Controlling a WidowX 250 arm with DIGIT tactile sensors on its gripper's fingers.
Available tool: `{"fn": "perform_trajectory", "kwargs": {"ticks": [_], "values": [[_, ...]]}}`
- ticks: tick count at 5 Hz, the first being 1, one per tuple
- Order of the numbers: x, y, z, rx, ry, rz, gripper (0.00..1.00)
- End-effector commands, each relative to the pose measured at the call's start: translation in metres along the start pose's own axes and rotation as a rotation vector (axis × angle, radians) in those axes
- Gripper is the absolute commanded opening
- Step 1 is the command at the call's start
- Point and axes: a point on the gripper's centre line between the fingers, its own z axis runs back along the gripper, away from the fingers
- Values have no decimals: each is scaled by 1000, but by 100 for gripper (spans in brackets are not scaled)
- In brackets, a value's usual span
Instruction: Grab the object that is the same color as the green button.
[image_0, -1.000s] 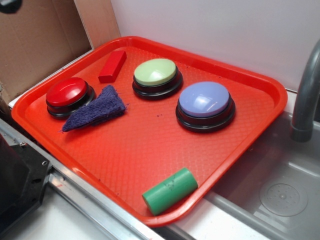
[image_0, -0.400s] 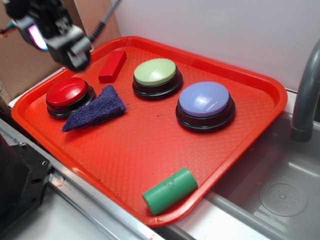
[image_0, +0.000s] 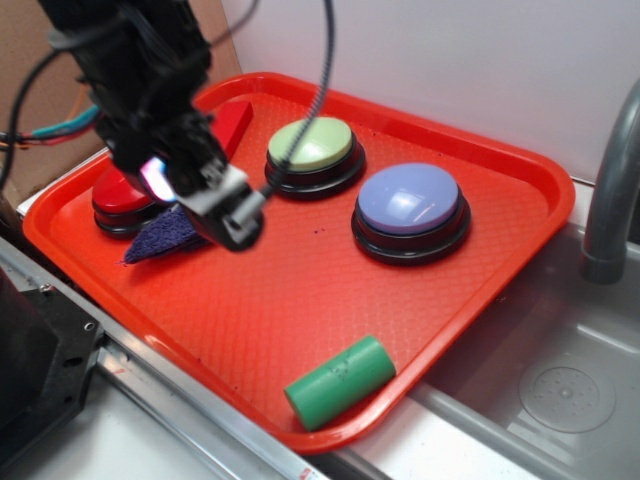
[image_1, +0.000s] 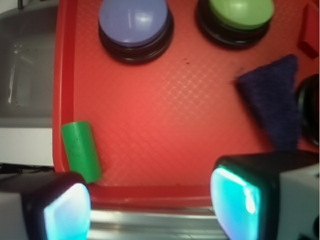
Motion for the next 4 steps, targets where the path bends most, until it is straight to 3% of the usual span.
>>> {"fn": "perform_trajectory", "kwargs": {"ticks": [1,4], "values": [[3,-35,-50,-38,38,-122,100],[-6,-55,-76,1,52,-164,100]]}}
